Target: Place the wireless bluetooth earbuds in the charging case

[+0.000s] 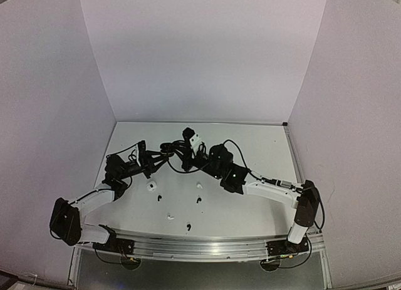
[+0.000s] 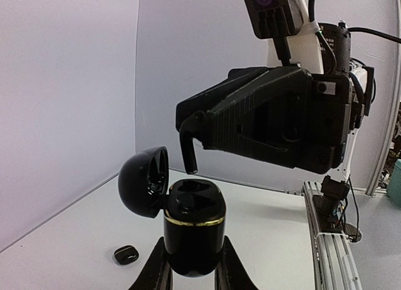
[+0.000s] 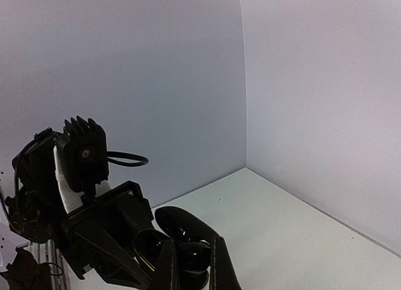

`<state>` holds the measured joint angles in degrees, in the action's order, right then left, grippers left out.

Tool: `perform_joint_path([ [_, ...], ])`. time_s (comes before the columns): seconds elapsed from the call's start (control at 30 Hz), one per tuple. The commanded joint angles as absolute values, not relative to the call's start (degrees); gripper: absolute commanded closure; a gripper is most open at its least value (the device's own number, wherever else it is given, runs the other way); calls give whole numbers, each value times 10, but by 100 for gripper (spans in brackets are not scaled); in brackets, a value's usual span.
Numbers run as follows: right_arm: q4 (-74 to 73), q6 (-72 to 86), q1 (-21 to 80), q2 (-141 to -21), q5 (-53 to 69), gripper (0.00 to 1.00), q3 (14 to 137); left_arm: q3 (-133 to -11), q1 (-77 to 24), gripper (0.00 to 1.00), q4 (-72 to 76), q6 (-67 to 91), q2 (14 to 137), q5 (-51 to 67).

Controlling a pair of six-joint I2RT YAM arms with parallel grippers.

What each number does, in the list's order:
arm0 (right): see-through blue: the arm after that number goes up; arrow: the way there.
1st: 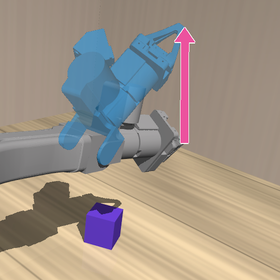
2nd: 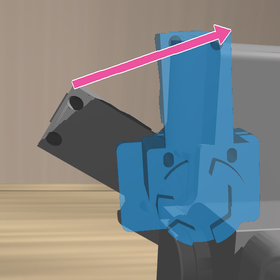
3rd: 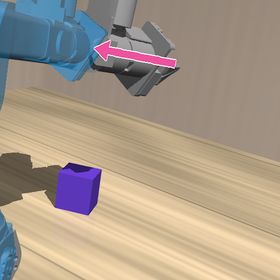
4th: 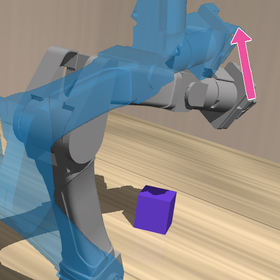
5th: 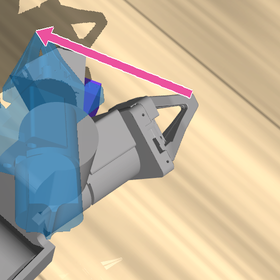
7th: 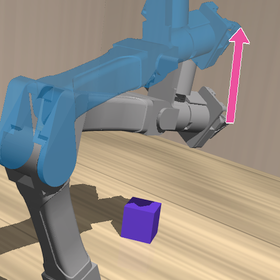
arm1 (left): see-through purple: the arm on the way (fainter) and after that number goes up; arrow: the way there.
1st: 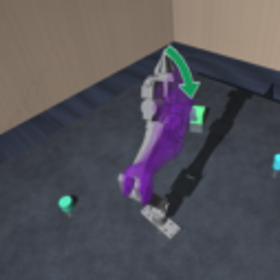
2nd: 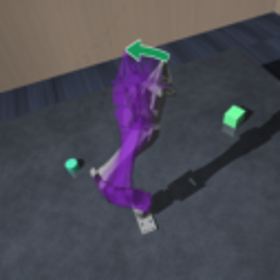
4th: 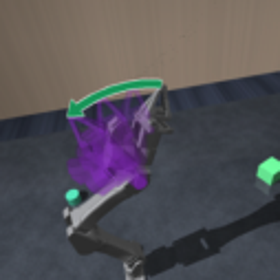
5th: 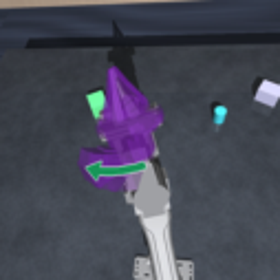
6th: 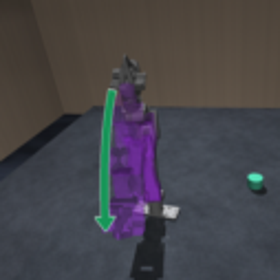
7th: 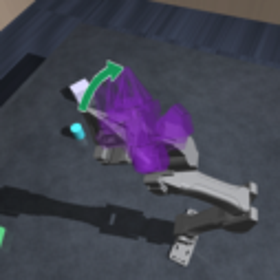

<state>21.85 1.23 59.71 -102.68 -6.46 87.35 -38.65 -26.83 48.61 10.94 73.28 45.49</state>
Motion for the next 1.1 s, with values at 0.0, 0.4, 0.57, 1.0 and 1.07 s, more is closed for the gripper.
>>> perform_joint_path([
  [0.0, 240, 2, 604, -1034, -68, 100, 878, -399, -268, 100, 522, 107, 722, 446],
  [0.4, 237, -36, 607, -1042, -87, 100, 869, -395, -268, 100, 528, 111, 720, 438],
  [0.57, 238, -70, 607, -1044, -96, 100, 874, -395, -267, 100, 528, 114, 720, 438],
  [1.0, 236, -68, 614, -1053, -99, 95, 875, -396, -268, 100, 530, 114, 721, 436],
  [1.07, 234, -68, 614, -1055, -99, 92, 879, -396, -268, 100, 529, 114, 721, 437],
])
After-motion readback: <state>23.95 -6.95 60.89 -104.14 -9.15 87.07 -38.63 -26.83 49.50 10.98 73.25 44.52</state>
